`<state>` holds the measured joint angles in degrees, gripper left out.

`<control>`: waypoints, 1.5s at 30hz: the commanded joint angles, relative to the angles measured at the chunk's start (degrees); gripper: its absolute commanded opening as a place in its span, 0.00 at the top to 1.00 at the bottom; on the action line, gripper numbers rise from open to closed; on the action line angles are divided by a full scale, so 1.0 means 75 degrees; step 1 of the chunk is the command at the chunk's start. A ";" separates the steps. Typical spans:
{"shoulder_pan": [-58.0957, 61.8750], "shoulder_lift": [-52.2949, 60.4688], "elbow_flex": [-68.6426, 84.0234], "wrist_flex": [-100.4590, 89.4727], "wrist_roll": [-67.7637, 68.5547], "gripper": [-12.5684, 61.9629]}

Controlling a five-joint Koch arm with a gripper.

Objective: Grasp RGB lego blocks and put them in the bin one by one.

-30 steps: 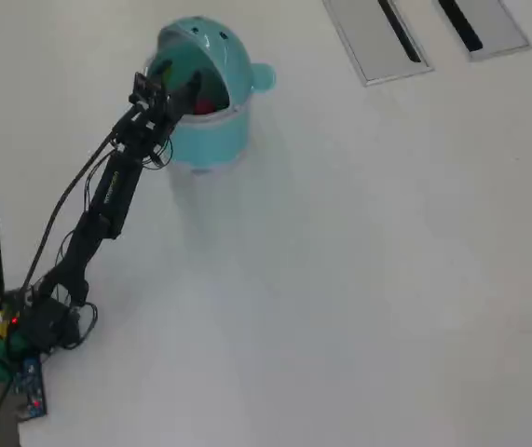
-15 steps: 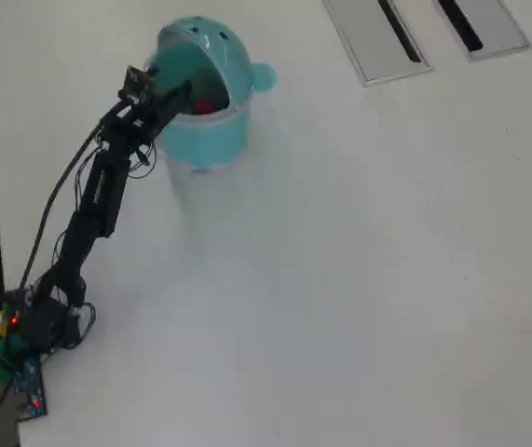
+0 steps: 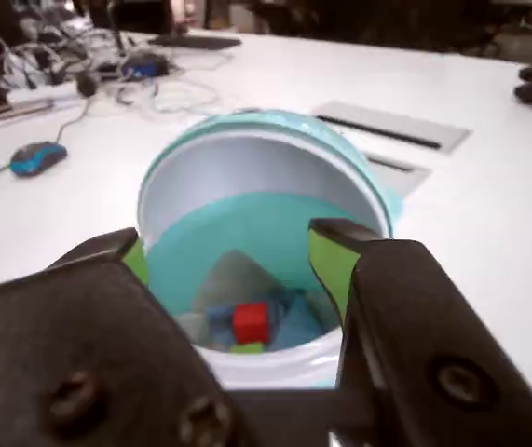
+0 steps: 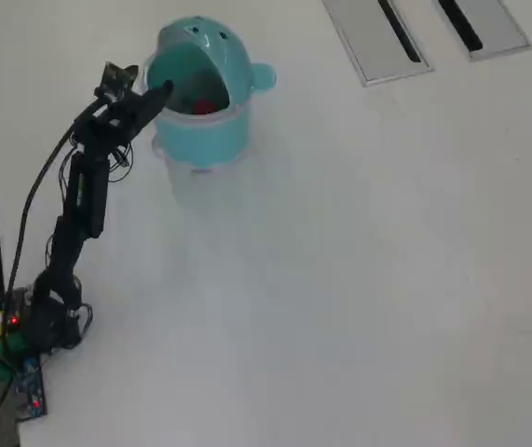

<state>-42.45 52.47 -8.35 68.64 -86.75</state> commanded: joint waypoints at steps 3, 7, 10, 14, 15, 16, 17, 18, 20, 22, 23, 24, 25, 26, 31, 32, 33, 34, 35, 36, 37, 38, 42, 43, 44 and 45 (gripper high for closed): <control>0.0176 0.0926 -0.0340 0.0105 0.0152 0.42; 0.0270 0.1547 0.0223 0.0129 0.0152 0.41; 0.0258 0.2332 0.1277 0.0035 0.0152 0.41; 0.0211 0.3094 0.2355 0.0012 0.0141 0.41; 0.0199 0.3305 0.2648 0.0023 0.0141 0.41; 0.0199 0.3539 0.2988 0.0023 0.0141 0.41; 0.0187 0.3832 0.3434 0.0023 0.0152 0.41; 0.0187 0.4172 0.3961 0.0012 0.0152 0.41; 0.0187 0.4887 0.5098 -0.0129 0.0141 0.41; 0.0164 0.5484 0.6094 -0.0375 0.0141 0.41; 0.0152 0.5766 0.6551 -0.0574 0.0141 0.41; 0.0152 0.6023 0.6984 -0.0750 0.0141 0.41; 0.0152 0.6281 0.7418 -0.0961 0.0141 0.41; 0.0152 0.6516 0.7805 -0.1125 0.0152 0.41; 0.0234 0.7617 0.9539 -0.1910 0.0176 0.41; 0.0234 0.7828 0.9855 -0.2074 0.0211 0.41; 0.0246 0.8004 1.0160 -0.2250 0.0340 0.41; 0.0270 0.8191 1.0453 -0.2391 0.0527 0.41; 0.0305 0.8391 1.0781 -0.2602 0.0691 0.41; 0.0387 0.8578 1.1168 -0.2859 0.0820 0.41; 0.0422 0.8766 1.1520 -0.3129 0.0914 0.41; 0.0480 0.8918 1.1848 -0.3340 0.0949 0.41; 0.0633 0.9363 1.2773 -0.3961 0.1008 0.41; 0.0656 0.9422 1.2891 -0.4008 0.1008 0.41; 0.0680 0.9492 1.3008 -0.4102 0.1031 0.41; 0.0703 0.9527 1.3113 -0.4254 0.1184 0.41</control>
<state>-37.44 122.52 91.67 42.19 -79.01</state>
